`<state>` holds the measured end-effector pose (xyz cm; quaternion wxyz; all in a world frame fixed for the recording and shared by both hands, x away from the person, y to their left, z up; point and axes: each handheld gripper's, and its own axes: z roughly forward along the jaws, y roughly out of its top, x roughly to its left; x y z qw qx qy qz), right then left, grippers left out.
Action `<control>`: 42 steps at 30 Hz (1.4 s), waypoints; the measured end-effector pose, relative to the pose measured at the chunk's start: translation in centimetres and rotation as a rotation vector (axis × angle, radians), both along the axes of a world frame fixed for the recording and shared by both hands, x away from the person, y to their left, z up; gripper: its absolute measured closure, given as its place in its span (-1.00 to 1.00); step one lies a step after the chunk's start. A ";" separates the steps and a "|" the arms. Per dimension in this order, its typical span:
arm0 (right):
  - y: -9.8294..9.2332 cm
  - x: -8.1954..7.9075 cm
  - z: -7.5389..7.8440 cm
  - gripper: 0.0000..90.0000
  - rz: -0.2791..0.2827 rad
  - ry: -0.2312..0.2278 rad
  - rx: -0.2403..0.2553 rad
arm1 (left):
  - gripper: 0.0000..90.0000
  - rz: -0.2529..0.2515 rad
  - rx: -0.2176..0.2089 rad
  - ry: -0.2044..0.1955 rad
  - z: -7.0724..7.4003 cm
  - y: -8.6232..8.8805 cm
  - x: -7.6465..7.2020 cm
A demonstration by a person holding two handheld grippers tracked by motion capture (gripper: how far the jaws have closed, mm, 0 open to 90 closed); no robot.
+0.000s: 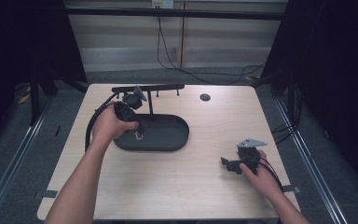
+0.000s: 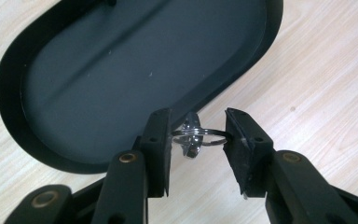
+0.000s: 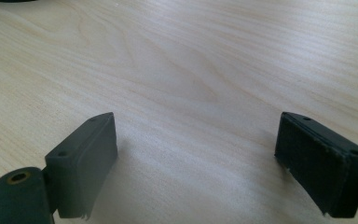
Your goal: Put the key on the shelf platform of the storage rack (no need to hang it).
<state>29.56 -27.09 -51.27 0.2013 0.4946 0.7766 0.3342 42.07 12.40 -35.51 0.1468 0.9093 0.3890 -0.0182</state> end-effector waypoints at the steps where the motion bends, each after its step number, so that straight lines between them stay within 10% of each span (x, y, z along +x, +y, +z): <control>1: 0.0 0.0 0.0 -0.73 -0.001 0.003 0.001 | 0.37 0.002 0.004 -0.004 0.0 -0.1 0.1; 42: 0.0 0.0 0.0 -0.73 -0.002 0.004 0.001 | 0.37 0.071 0.005 0.006 -3.4 -1.6 2.5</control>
